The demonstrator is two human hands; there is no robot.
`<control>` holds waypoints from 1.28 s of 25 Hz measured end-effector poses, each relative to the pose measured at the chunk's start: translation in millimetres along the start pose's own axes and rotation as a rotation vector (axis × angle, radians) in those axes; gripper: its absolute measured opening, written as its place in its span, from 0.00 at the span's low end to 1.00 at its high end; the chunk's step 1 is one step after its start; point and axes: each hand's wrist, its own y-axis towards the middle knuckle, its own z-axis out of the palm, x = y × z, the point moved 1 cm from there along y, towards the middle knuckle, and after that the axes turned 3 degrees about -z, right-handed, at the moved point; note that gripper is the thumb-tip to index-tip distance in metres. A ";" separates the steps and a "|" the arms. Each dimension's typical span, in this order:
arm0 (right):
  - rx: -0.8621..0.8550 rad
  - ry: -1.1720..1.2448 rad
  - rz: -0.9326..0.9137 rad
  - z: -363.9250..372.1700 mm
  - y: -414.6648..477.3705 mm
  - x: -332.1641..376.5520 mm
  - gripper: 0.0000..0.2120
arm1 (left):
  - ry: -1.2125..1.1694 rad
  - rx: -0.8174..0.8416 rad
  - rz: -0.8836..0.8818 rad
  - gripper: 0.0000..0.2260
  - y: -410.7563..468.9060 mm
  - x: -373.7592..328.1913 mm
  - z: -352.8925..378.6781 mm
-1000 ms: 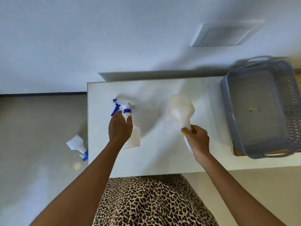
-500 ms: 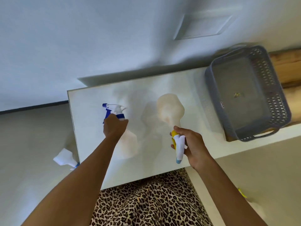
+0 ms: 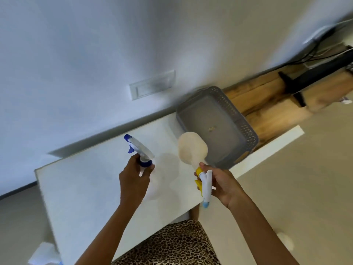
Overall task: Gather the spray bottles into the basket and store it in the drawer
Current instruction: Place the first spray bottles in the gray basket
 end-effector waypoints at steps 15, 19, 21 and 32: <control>-0.344 -1.854 -0.594 -163.5 130.4 161.5 0.14 | -0.022 0.002 0.021 0.17 -13.0 -125.2 170.1; -0.281 -1.971 -0.614 -152.7 154.0 169.4 0.12 | -0.022 0.025 0.016 0.18 -16.8 -132.1 195.4; -0.273 -1.990 -0.611 -147.6 160.9 171.4 0.12 | -0.018 0.048 0.018 0.18 -19.8 -135.3 203.7; -0.125 -1.424 -1.201 -153.1 99.0 178.3 0.24 | 0.022 0.148 0.058 0.17 -24.2 -144.6 219.9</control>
